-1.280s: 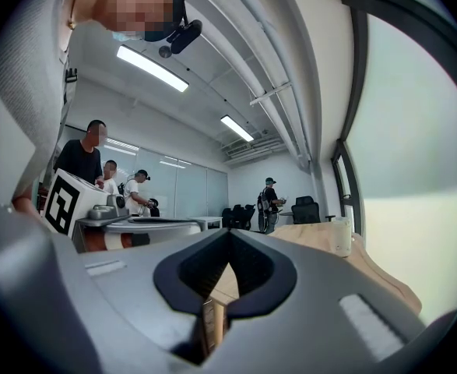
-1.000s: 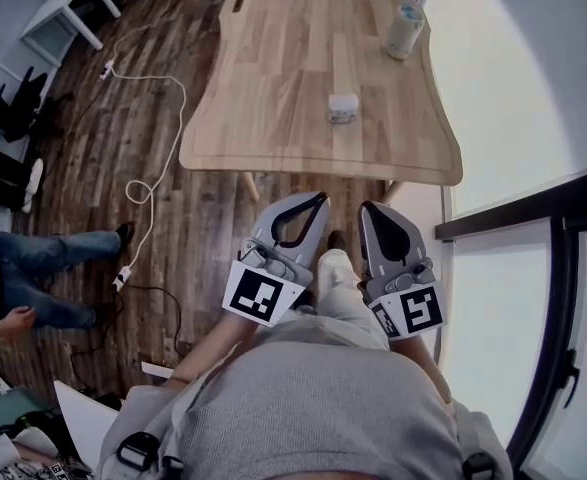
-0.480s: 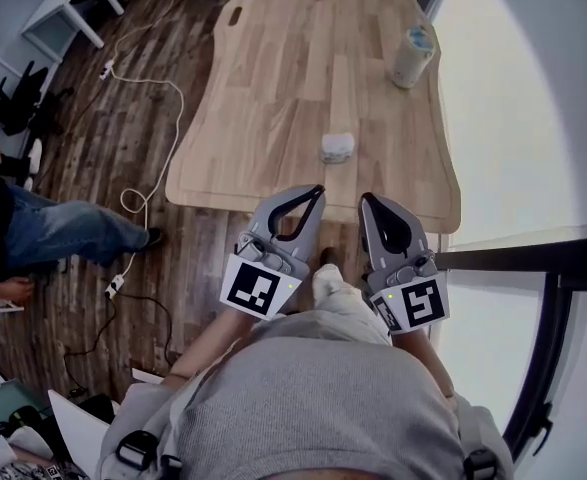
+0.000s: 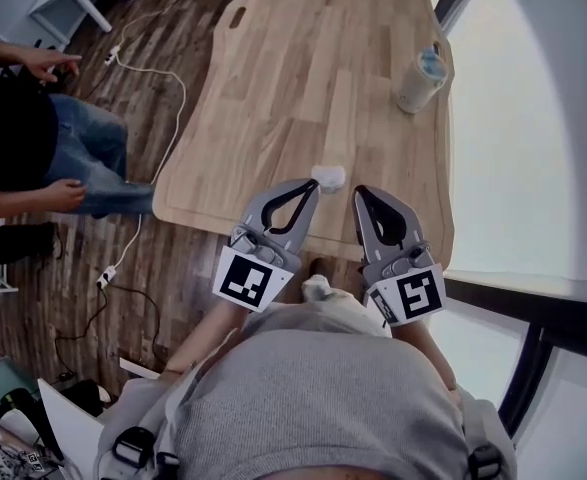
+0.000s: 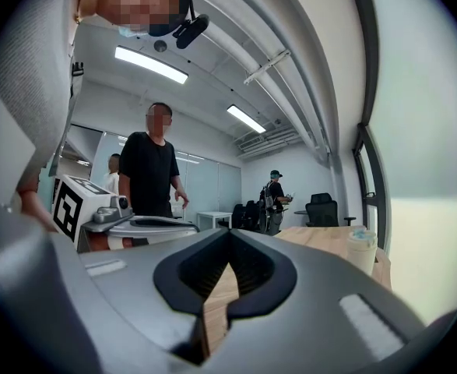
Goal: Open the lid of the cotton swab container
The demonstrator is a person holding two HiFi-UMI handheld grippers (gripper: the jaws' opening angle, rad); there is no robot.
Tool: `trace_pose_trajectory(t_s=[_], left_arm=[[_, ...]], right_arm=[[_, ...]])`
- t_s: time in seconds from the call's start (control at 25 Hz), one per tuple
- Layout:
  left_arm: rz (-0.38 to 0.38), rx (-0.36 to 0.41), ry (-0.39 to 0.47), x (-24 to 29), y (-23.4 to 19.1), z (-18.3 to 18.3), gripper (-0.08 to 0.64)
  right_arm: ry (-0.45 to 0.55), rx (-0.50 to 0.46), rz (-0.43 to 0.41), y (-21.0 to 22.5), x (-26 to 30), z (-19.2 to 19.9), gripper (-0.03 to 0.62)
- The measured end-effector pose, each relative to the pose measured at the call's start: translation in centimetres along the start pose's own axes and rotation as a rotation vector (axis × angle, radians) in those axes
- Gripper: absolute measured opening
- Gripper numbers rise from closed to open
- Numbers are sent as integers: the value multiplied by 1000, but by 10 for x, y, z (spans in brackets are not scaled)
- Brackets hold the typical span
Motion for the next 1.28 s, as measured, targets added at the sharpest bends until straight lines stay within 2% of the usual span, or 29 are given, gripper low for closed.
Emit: trace_pose_trajectory(t_s=[0.16,0.28,0.6,1.0,1.28], left_arm=[[-7,23,-7,14,-1,1,0],[0,30,-12,19,-3,0,2],[97,69,-41,25,-11,9,46],[233,91,-104,33,-16,42,167],[303,125,-167,37,-13,82,247]], right_arm=[[7,44,-19,12,9,-5,0],[-3,33,-23,19,11,1,0],[-4,56,6,19,22,0,0],[-31,54,25,27,29,13,0],[-41,29,25,28,29,19,0]])
Point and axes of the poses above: the fingertips, and each gripper's own axes: x forward along the fingers, y to its right, z out of its underside, the point moved 7 cm from there along -x, backward along the fingers, and after that the axes turned 12 degrees about -z, right-handed, at the moved point
